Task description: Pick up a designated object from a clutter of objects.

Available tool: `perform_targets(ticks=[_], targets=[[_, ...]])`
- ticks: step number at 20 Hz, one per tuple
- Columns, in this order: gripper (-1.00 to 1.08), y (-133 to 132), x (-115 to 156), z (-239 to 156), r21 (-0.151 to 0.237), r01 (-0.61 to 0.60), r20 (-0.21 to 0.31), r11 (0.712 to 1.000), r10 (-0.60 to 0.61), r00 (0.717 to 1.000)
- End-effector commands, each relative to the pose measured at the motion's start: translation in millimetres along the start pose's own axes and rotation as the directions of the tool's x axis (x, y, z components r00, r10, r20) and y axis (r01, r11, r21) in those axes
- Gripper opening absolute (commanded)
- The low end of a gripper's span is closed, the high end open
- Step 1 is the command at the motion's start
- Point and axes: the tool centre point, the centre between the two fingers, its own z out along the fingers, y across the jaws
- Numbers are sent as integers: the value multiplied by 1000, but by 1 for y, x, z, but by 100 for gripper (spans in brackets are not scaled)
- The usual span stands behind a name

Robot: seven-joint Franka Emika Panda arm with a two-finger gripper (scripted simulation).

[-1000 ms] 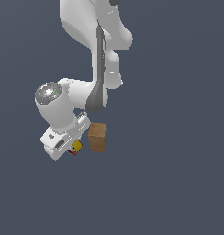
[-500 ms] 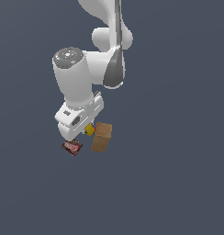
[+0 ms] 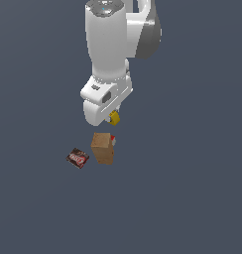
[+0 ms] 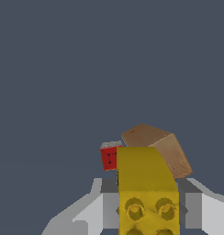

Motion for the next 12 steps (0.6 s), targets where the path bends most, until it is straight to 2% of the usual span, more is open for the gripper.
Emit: perform_targets(ticks=[1,12], targets=[[-100,-20,10,-23,0,0,1,1000,0,1000],[-100,-98,51,-116,4,0,1,1000,0,1000]])
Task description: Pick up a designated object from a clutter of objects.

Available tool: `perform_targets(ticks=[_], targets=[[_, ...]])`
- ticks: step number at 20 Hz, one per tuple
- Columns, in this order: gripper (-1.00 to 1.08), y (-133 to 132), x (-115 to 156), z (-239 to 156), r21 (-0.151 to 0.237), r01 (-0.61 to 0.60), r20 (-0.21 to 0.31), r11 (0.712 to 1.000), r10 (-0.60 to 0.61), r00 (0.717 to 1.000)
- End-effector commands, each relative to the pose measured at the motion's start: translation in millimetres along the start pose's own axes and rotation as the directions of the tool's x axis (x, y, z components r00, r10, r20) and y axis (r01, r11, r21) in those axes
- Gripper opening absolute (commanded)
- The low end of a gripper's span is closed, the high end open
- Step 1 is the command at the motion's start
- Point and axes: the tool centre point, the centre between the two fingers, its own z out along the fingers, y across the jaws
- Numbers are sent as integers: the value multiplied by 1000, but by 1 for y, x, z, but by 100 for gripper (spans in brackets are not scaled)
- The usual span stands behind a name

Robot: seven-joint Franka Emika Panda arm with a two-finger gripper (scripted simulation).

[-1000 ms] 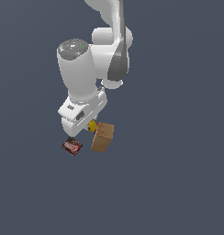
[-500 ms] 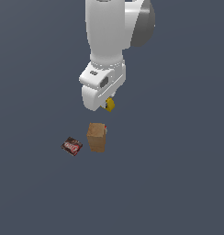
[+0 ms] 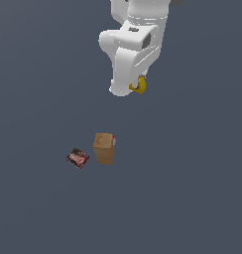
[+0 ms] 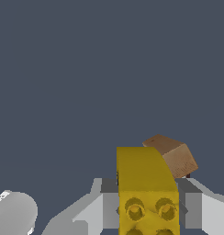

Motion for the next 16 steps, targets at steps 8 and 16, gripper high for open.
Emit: perform_targets(ticks=[8,16], targets=[[-100,-45,26,-56,4,-1,-1,1000,1,1000],[-100,-54,33,-70,5,-2,-3,1000,2,1000]])
